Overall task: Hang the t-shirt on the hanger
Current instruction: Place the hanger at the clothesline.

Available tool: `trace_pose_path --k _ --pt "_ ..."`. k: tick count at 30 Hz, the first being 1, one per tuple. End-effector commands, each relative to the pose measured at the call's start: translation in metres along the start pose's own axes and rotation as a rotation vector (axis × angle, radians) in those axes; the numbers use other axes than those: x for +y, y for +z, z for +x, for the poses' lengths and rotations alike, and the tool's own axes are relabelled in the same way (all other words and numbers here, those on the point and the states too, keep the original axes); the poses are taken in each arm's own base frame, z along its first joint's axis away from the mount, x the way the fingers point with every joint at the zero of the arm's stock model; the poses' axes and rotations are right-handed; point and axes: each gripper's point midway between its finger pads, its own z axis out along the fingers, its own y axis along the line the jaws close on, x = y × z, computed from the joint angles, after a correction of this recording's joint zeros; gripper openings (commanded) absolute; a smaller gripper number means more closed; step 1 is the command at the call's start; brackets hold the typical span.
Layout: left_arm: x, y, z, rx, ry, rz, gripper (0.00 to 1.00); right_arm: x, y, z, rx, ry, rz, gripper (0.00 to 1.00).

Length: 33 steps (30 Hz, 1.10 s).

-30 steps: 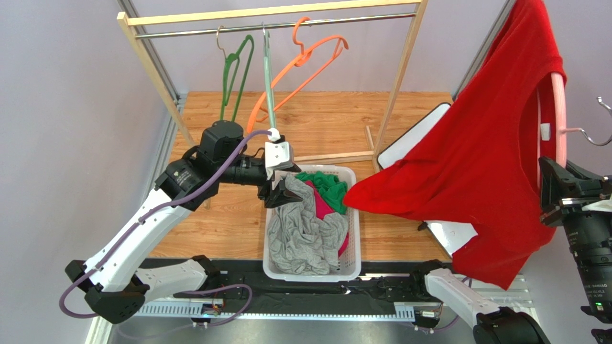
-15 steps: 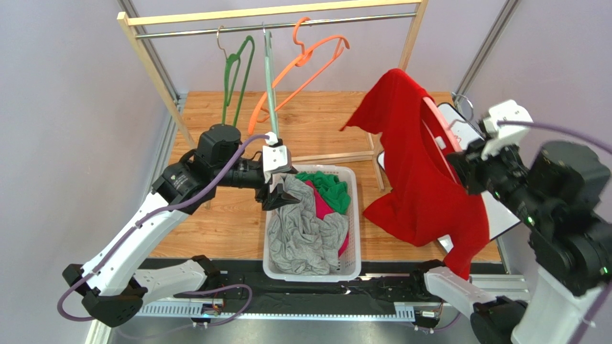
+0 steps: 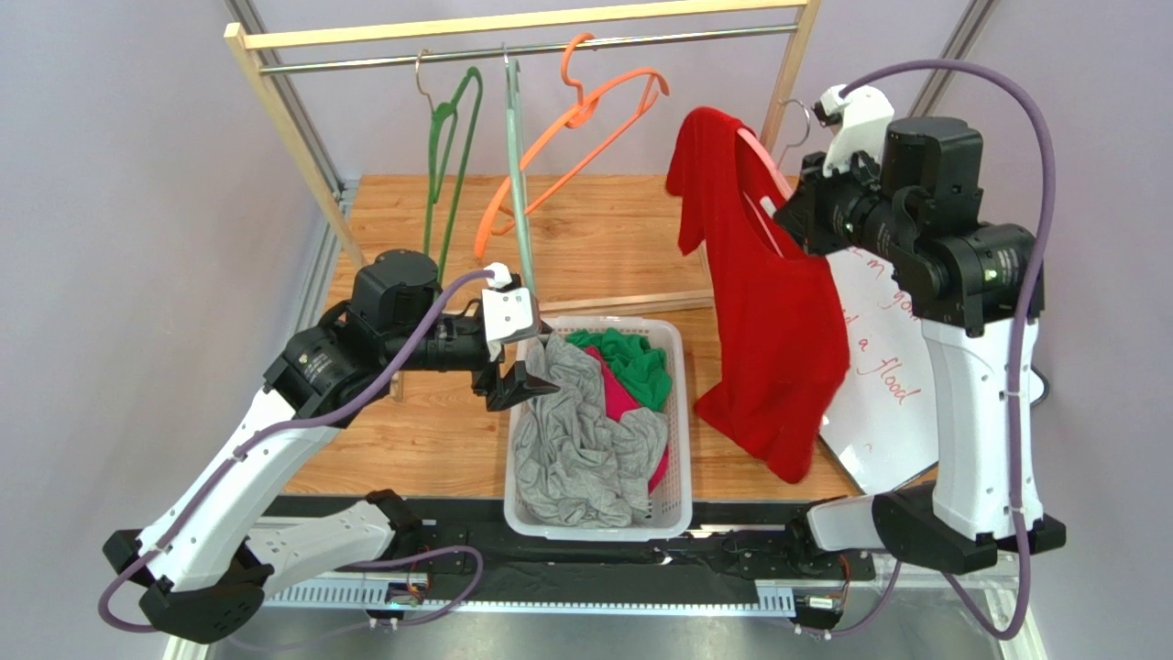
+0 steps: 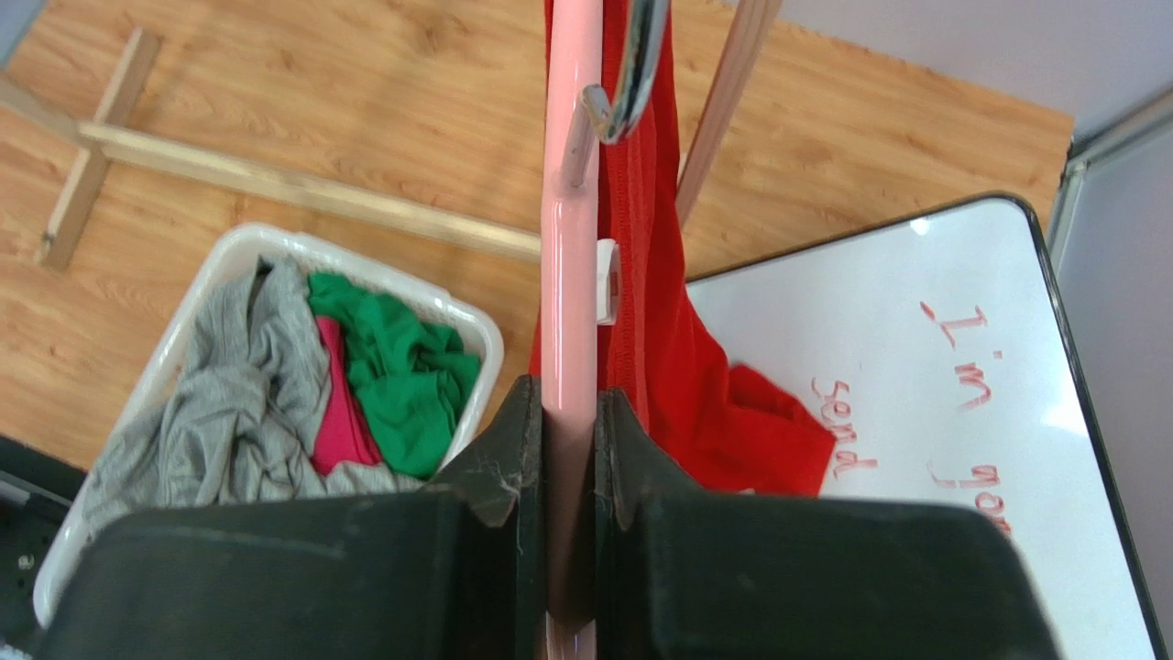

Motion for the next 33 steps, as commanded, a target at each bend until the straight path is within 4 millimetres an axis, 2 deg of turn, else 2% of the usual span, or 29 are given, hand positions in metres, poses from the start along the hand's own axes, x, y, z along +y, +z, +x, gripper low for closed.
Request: trace_pose_path --k 1,7,14,20,26,33 --pt "0.004 -0.004 -0.001 -0.005 0.026 -0.021 0.79 0.004 0.002 -0.085 -0.333 -0.018 -0.034 0.0" --pt "0.007 -0.007 0.001 0.005 0.023 -0.041 0.79 0.001 0.028 -0.111 -0.409 -0.027 -0.034 0.0" --pt "0.011 -0.01 0.003 0.014 0.019 -0.07 0.79 -0.01 0.061 -0.127 -0.44 -0.043 -0.007 0.0" --pt "0.012 -0.011 0.004 0.017 0.017 -0.078 0.79 -0.024 0.074 -0.138 -0.465 -0.004 0.009 0.0" --pt "0.016 -0.01 0.008 0.035 0.007 -0.088 0.79 -0.028 0.083 -0.139 -0.471 0.0 -0.004 0.0" --pt "0.023 -0.005 0.013 0.056 -0.006 -0.096 0.79 -0.036 0.095 -0.149 -0.492 -0.011 -0.004 0.0"
